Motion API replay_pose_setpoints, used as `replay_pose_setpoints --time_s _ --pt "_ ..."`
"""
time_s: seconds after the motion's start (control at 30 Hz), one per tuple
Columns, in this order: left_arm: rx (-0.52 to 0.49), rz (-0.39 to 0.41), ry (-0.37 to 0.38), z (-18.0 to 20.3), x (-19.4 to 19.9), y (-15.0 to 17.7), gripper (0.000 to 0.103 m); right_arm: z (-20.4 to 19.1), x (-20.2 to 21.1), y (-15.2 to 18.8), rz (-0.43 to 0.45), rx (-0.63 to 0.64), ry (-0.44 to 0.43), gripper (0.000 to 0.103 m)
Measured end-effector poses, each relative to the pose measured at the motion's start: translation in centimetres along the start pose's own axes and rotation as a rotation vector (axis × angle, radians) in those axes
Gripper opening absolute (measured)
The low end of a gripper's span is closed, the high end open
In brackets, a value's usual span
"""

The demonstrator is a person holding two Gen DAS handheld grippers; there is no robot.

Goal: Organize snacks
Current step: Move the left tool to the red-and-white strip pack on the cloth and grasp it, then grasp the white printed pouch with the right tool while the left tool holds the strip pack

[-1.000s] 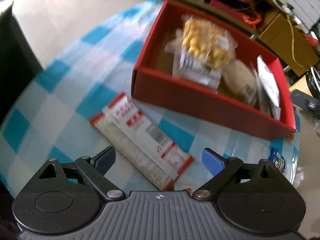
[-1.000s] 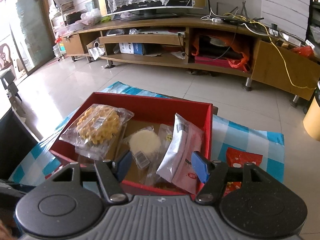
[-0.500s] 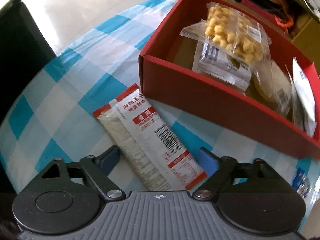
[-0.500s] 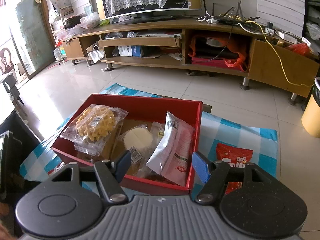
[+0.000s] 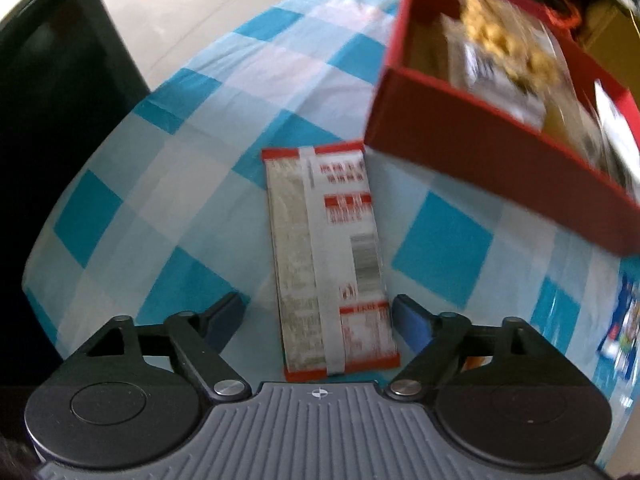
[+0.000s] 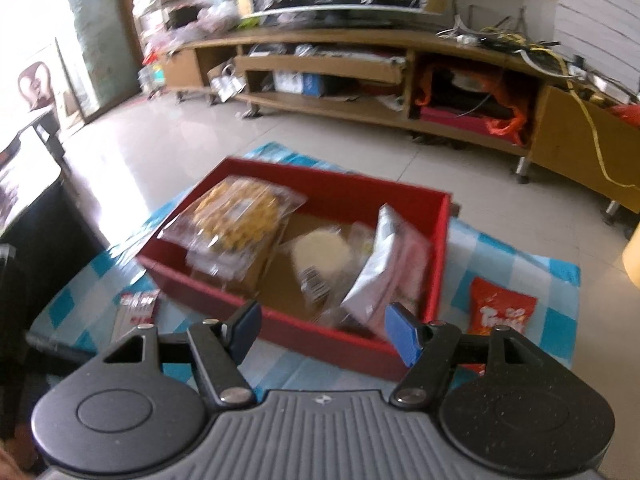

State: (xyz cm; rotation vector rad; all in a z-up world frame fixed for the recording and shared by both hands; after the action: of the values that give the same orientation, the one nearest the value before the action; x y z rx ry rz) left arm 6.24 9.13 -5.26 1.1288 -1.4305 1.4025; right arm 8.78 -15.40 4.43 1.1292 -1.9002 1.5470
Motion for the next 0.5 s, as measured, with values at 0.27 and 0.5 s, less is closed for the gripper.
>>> replay_pose_setpoints --time_s 0.27,0.5 --pt "-0.091 0.041 -0.031 2.4 0.4 -0.4 0.076 -2.5 -1.8 2.9 -0.123 0.076 -0.032 0.072" --pt "-0.123 0.051 0.008 0.7 0.5 0.4 0.062 -3.3 -2.6 5.6 -0.209 0.105 -0.040 0.072"
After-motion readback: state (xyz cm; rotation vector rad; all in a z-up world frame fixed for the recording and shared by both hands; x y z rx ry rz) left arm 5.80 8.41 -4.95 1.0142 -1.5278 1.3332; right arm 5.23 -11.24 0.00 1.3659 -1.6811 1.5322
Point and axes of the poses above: each gripper's, at about its wrist camera, not at the fingertips, and x roughly against the way its jaws point, z to its right, y to its underside, the point moved 1 cm from there along -x, roughly the way its jaws point, and after that the axes turned 15 degrees about -x, right-handed, at the moved point
